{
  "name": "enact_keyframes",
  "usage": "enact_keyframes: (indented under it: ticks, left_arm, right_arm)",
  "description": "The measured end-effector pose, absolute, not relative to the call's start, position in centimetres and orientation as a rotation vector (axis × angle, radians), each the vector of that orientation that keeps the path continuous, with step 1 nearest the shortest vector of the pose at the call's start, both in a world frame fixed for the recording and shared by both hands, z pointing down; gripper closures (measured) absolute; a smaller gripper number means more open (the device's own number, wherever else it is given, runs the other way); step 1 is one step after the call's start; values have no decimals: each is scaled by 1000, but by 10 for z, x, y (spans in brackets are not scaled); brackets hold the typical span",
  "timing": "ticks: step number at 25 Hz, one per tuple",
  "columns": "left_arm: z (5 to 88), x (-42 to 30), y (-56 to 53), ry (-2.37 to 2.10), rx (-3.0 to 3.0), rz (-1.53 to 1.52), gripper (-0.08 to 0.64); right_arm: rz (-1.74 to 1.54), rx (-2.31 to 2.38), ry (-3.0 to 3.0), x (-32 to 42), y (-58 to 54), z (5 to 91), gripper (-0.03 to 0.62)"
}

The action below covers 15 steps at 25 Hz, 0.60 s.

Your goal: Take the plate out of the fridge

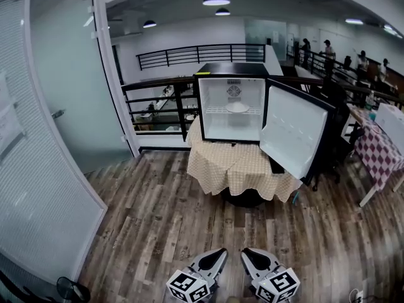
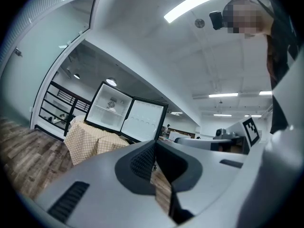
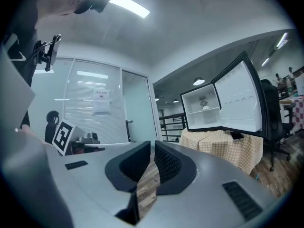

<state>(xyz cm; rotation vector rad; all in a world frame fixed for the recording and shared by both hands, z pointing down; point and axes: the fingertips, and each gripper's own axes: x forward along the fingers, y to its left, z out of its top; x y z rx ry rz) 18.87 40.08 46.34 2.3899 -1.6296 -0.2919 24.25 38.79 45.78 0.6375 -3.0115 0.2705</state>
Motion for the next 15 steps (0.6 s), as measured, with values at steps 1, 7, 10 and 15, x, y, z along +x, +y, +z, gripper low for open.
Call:
enact_keyframes:
  ticks: [1,7,10,15]
  left_arm:
    - [463,188,394,-1629,2390,-285,551]
    - [458,180,354,-1646,2399,-278,551]
    - [459,175,334,-1667,2391,-281,551]
    - [456,173,309,-1688,2390,-282,551]
  right_arm:
    - [274,637,-3011,242,382,458,542]
    - [270,652,-3019,235,341,451,541]
    - [271,643,-3020,231,321,453,541]
    - [274,618,-3022,228,297,454,541]
